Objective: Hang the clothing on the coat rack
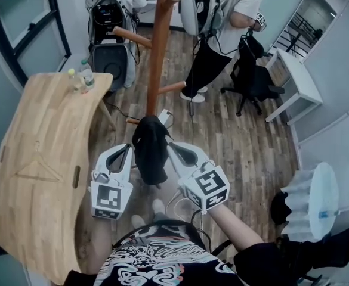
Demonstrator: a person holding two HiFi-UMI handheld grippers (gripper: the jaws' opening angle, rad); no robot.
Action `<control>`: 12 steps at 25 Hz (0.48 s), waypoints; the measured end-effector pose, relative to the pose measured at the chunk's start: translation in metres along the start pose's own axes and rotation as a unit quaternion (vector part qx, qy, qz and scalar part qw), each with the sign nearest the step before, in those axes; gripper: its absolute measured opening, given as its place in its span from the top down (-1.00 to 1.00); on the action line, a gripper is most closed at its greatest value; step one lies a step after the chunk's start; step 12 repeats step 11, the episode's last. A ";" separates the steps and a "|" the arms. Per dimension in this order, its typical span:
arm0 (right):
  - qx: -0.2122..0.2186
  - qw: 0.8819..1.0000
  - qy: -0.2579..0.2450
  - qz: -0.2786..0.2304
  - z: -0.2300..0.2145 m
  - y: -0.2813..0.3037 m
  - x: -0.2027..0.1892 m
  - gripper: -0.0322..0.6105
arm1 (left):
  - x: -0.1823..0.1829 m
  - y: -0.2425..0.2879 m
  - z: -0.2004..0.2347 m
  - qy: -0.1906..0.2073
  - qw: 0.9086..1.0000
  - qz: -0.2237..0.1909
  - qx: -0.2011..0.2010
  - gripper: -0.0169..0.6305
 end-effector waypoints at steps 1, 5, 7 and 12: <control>0.001 1.000 -0.001 0.000 0.000 0.000 -0.001 0.90 | 0.000 0.000 0.001 -0.002 1.000 -0.001 0.002 0.98; 0.004 1.000 -0.002 0.001 -0.002 -0.002 -0.004 0.90 | 0.001 -0.001 0.002 -0.001 1.000 0.000 0.009 0.98; 0.005 1.000 -0.002 -0.002 -0.004 -0.004 -0.005 0.90 | 0.002 -0.001 0.000 0.001 1.000 0.004 0.011 0.98; 0.006 1.000 0.001 -0.009 -0.010 -0.011 -0.007 0.90 | 0.003 0.000 -0.007 0.003 1.000 0.008 0.015 0.98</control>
Point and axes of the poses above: the fingertips, and each gripper's own axes: y forward along the fingers, z to its left, x out of its top, the point moved 6 cm from there along -y, backward along the fingers, and after that the axes turned 13 degrees about -x, right-handed, at the moved point
